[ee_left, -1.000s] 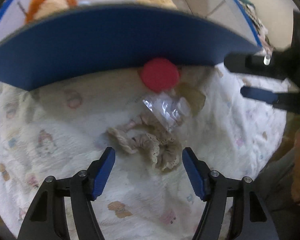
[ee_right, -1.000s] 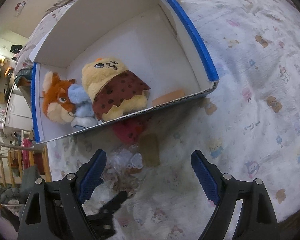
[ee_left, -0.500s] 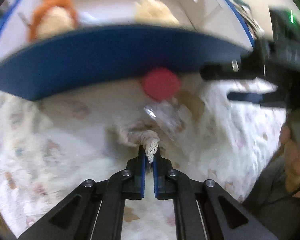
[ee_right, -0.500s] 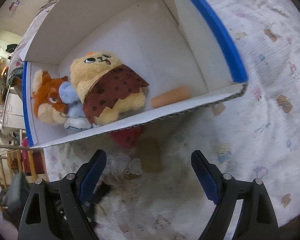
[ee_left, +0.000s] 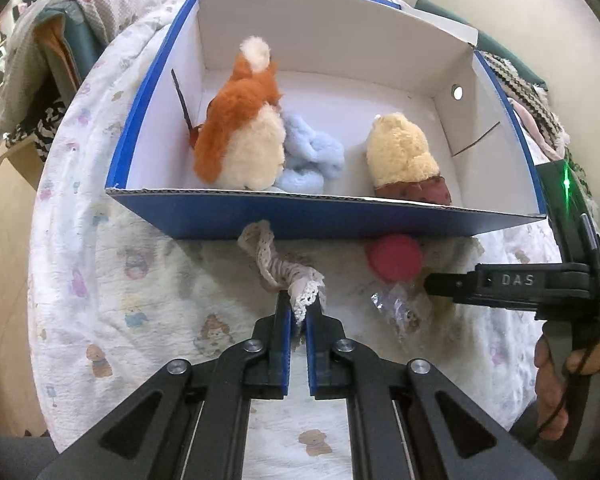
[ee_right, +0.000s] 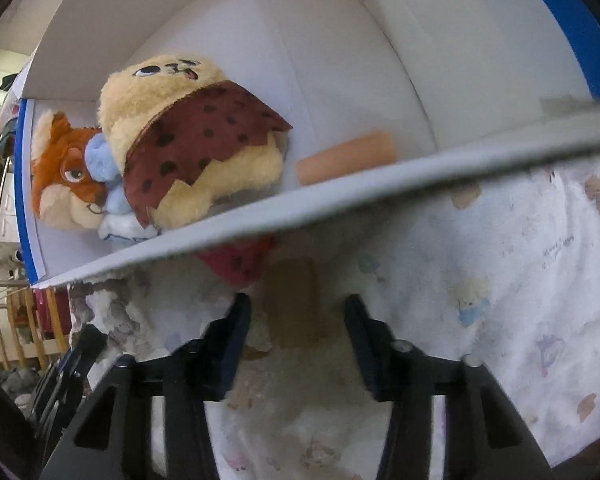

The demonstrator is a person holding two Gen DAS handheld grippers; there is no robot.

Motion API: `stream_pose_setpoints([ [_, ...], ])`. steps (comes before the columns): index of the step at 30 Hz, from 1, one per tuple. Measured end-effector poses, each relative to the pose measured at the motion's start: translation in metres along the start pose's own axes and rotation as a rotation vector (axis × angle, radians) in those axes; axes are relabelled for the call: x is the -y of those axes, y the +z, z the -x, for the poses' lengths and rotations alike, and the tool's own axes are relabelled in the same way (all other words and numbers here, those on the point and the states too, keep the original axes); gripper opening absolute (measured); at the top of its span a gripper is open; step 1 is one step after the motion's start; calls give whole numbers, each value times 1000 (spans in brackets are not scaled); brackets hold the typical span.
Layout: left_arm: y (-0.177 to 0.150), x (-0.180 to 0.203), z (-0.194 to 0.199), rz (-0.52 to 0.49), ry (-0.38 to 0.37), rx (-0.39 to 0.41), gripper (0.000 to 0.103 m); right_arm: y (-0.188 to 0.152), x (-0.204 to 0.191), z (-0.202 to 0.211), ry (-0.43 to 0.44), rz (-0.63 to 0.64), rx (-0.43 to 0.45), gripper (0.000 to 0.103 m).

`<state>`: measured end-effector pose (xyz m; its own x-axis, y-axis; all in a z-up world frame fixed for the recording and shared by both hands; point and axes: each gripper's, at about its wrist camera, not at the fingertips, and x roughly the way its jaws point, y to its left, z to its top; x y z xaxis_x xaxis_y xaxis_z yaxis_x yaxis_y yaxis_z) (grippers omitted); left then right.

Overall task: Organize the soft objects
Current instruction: 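Reach down and grasp the lace doily with the left tool, then carry the lace doily over the box and lower it inside with left tool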

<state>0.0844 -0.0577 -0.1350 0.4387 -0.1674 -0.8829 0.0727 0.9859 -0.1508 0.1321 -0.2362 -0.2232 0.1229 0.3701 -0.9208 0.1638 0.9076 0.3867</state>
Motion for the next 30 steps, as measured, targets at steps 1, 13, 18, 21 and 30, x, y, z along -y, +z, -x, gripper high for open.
stream_pose_setpoints([
  [1,-1,-1,1,-3,3,-2,6,0,-2,0,-8,9,1,34],
  [13,-17,-10,5,3,34,-11,6,-18,-24,2,-48,105,34,8],
  [18,-24,-9,17,-12,56,12,6,-30,-28,19,-54,123,80,8],
  [21,-28,-6,25,-37,66,27,6,-37,-31,30,-50,134,103,8],
  [30,-26,-9,67,-24,60,141,6,-61,-24,75,-13,148,230,8],
])
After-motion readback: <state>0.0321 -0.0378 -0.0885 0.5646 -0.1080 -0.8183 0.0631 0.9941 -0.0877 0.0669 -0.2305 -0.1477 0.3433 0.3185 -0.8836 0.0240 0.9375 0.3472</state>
